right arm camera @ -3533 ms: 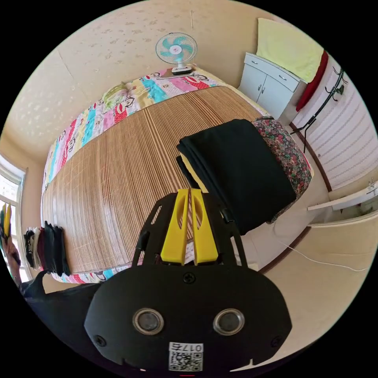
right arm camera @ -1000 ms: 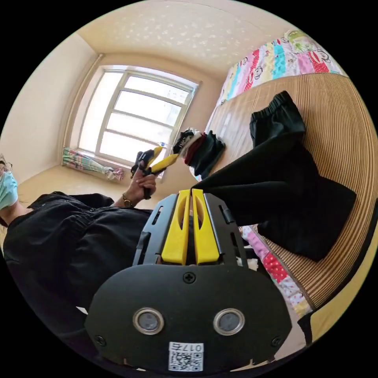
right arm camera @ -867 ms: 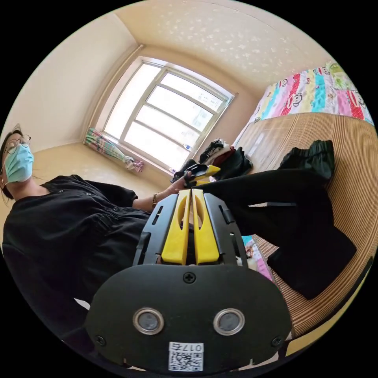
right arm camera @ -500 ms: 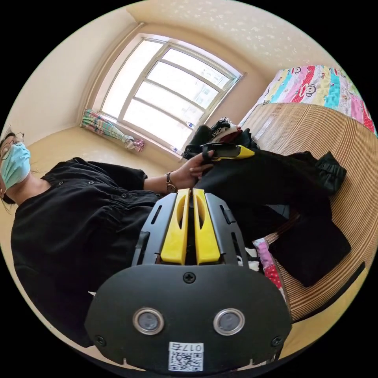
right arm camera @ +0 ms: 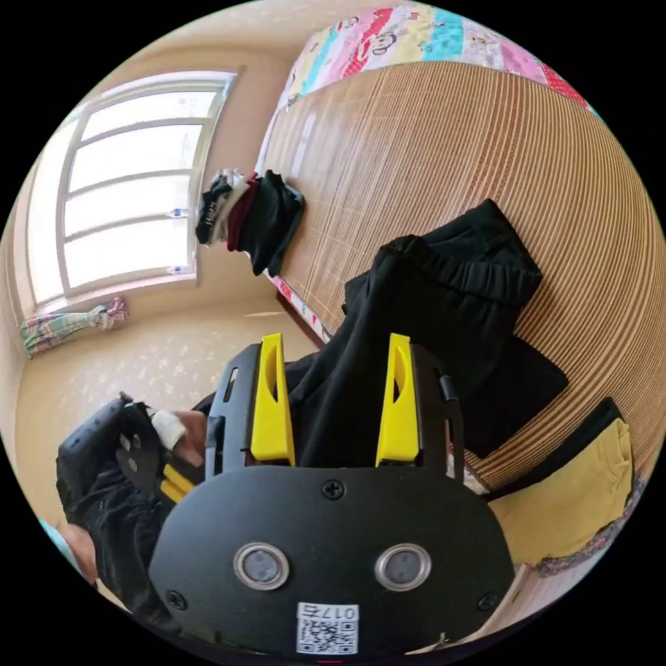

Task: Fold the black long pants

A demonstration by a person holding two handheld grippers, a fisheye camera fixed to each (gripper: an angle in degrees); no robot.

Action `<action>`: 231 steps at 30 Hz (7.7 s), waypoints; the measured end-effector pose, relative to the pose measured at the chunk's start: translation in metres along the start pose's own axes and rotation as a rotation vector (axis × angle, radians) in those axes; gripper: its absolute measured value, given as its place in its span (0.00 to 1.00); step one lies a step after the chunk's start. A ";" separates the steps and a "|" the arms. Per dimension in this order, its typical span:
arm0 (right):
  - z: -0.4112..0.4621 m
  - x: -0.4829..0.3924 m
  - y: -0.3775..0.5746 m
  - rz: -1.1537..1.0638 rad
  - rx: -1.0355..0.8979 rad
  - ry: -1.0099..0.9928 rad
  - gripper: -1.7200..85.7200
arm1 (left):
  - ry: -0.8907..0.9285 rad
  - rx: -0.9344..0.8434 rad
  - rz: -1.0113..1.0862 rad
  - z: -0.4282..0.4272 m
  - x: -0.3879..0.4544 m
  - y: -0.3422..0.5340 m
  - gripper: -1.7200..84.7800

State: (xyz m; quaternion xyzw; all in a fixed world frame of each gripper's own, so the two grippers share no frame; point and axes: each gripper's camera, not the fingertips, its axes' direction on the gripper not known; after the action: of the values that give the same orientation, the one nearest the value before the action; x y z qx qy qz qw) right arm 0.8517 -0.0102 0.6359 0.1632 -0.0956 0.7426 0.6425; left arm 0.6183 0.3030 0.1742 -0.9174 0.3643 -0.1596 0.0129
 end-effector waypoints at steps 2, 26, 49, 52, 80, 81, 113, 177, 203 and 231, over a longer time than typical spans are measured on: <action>0.057 0.004 -0.035 0.075 -0.121 0.164 0.24 | 0.008 0.013 -0.012 0.006 0.008 0.002 0.07; 0.047 -0.262 0.103 -1.120 0.617 -0.150 0.02 | -0.141 0.583 -0.160 -0.184 0.067 0.194 0.13; 0.118 -0.391 0.356 -1.404 0.898 0.045 0.02 | 0.265 1.471 0.303 -0.463 0.196 0.340 0.06; 0.135 -0.375 0.373 -1.270 0.965 0.046 0.02 | 0.142 1.484 0.342 -0.498 0.242 0.345 0.06; -0.089 -0.209 0.002 0.032 1.356 0.582 0.07 | -0.555 0.960 -0.516 -0.687 -0.020 -0.070 0.09; -0.067 -0.176 -0.008 0.029 1.289 0.565 0.06 | -0.573 0.884 -0.506 -0.657 -0.044 -0.060 0.10; -0.034 -0.013 0.086 0.660 0.474 0.420 0.02 | -0.303 -0.040 -0.810 -0.386 -0.339 0.248 0.10; -0.483 0.159 0.310 0.593 0.144 0.149 0.03 | 0.339 -0.207 -1.110 -0.372 -0.263 0.315 0.08; -0.394 0.091 0.192 0.675 0.593 0.454 0.04 | -0.010 -0.298 -1.005 -0.447 -0.266 0.347 0.08; -0.261 0.051 0.134 0.993 0.530 0.581 0.09 | -0.341 -0.220 -0.877 -0.366 -0.285 0.409 0.03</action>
State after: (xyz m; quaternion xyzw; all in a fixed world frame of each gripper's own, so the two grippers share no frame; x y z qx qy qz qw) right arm 0.6820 0.1080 0.4212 0.0447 0.2054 0.9647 0.1588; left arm 0.0412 0.2280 0.3835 -0.9936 -0.0493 0.0419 -0.0930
